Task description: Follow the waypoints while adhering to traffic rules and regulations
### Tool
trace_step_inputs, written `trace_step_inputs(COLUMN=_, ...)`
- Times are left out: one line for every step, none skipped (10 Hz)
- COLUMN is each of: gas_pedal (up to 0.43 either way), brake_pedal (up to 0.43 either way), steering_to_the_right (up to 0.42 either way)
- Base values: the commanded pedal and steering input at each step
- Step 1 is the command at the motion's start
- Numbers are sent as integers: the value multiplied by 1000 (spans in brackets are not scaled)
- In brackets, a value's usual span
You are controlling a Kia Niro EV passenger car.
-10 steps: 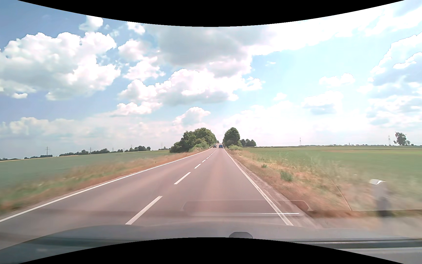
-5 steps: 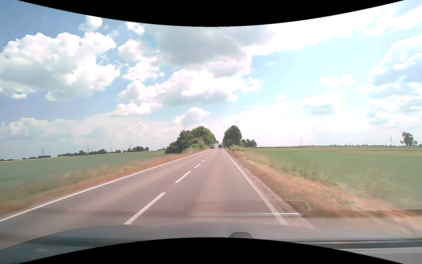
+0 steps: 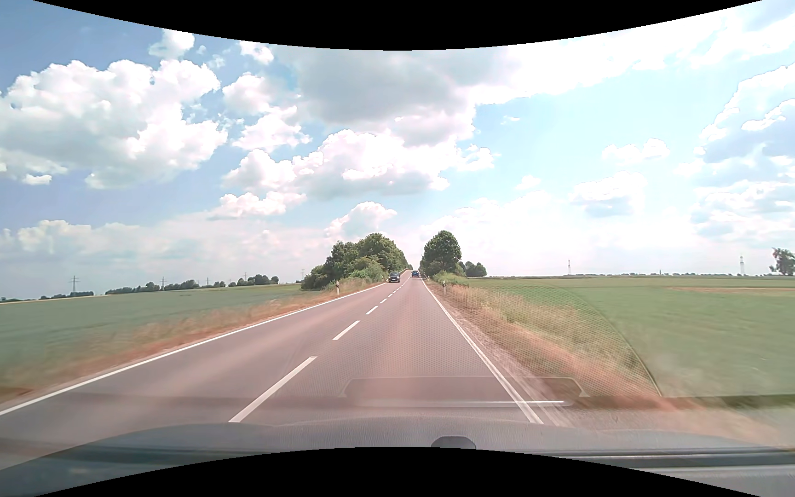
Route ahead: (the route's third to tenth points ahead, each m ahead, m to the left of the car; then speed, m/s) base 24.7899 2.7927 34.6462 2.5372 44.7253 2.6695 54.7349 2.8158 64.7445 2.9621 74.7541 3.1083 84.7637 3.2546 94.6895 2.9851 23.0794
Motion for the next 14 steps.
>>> trace_step_inputs(gas_pedal=268, brake_pedal=0, steering_to_the_right=-4)
trace_step_inputs(gas_pedal=268, brake_pedal=0, steering_to_the_right=-4)
trace_step_inputs(gas_pedal=268, brake_pedal=0, steering_to_the_right=-4)
trace_step_inputs(gas_pedal=268, brake_pedal=0, steering_to_the_right=-4)
trace_step_inputs(gas_pedal=268, brake_pedal=0, steering_to_the_right=-4)
trace_step_inputs(gas_pedal=260, brake_pedal=0, steering_to_the_right=-3)
trace_step_inputs(gas_pedal=260, brake_pedal=0, steering_to_the_right=-4)
trace_step_inputs(gas_pedal=260, brake_pedal=0, steering_to_the_right=-3)
trace_step_inputs(gas_pedal=248, brake_pedal=0, steering_to_the_right=-3)
trace_step_inputs(gas_pedal=248, brake_pedal=0, steering_to_the_right=-3)
trace_step_inputs(gas_pedal=248, brake_pedal=0, steering_to_the_right=-3)
trace_step_inputs(gas_pedal=248, brake_pedal=0, steering_to_the_right=-3)
trace_step_inputs(gas_pedal=248, brake_pedal=0, steering_to_the_right=-3)
trace_step_inputs(gas_pedal=248, brake_pedal=0, steering_to_the_right=-3)
